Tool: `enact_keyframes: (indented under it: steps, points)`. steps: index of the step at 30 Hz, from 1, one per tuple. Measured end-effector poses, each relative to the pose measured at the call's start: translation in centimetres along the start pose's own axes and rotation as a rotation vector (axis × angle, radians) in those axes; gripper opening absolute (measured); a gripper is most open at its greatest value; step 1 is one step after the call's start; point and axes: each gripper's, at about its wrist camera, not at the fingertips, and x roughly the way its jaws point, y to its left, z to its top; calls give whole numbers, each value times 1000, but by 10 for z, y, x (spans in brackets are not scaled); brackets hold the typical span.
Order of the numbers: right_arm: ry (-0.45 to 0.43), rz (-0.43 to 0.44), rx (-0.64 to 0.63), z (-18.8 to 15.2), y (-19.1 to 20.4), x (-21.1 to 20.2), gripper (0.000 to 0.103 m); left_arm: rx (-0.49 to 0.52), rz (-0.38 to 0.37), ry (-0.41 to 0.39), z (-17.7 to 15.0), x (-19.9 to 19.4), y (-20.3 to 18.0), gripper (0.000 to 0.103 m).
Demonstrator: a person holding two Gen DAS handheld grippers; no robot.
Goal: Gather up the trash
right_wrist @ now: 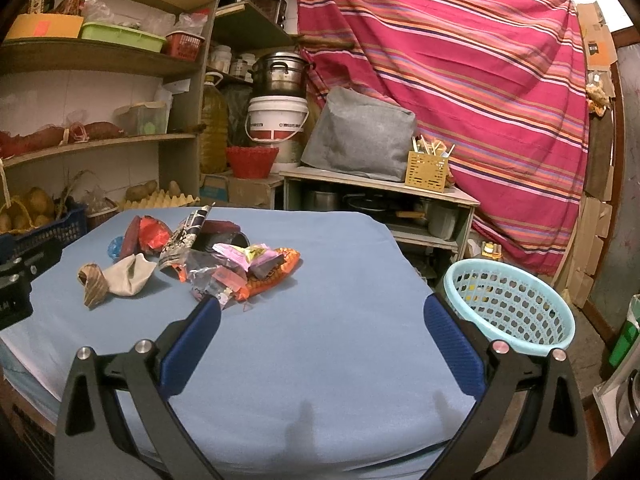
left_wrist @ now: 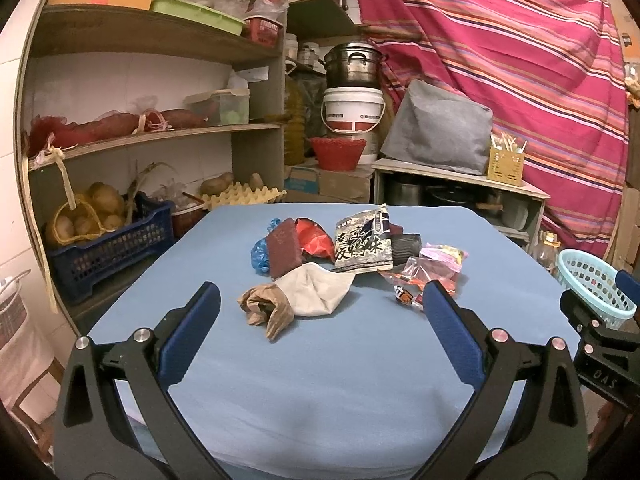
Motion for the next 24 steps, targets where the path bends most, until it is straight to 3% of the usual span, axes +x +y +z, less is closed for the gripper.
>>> enact_keyframes:
  steps: [24]
  points:
    - [4,-1,-2,-1,2,5,99,7,5,8,-1,-2,1,98]
